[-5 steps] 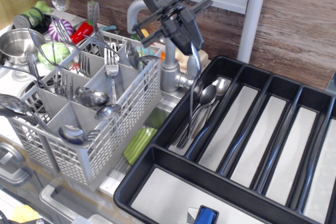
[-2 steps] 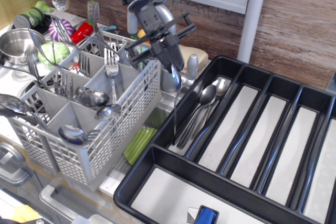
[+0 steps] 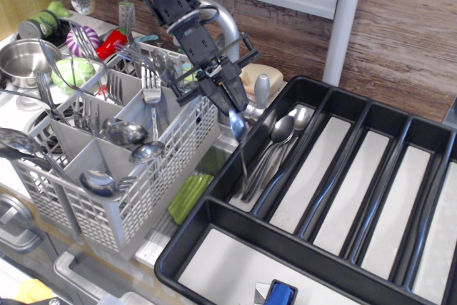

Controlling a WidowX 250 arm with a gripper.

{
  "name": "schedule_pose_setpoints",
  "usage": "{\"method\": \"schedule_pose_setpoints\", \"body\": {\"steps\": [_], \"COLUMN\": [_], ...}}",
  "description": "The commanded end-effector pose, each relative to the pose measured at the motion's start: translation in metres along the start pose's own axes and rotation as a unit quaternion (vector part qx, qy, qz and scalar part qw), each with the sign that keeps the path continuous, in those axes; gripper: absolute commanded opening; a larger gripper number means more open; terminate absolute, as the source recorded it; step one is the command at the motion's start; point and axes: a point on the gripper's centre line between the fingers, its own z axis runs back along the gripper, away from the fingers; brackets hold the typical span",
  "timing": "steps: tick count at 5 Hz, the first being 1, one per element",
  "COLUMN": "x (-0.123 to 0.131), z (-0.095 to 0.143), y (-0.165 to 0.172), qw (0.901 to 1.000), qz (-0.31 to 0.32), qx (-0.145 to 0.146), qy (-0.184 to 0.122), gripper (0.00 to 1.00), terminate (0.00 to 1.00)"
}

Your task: Put small spoon from basket to tray

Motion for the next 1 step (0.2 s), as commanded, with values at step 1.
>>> {"method": "schedule_pose_setpoints", "body": {"steps": [1], "x": [-0.0001], "z": [0.0158], "y": [-0.0015], "qw": [0.9993], "qz": [-0.017], "qx": [-0.005], "qy": [-0.034], "gripper": [1.0], "terminate": [1.0]}}
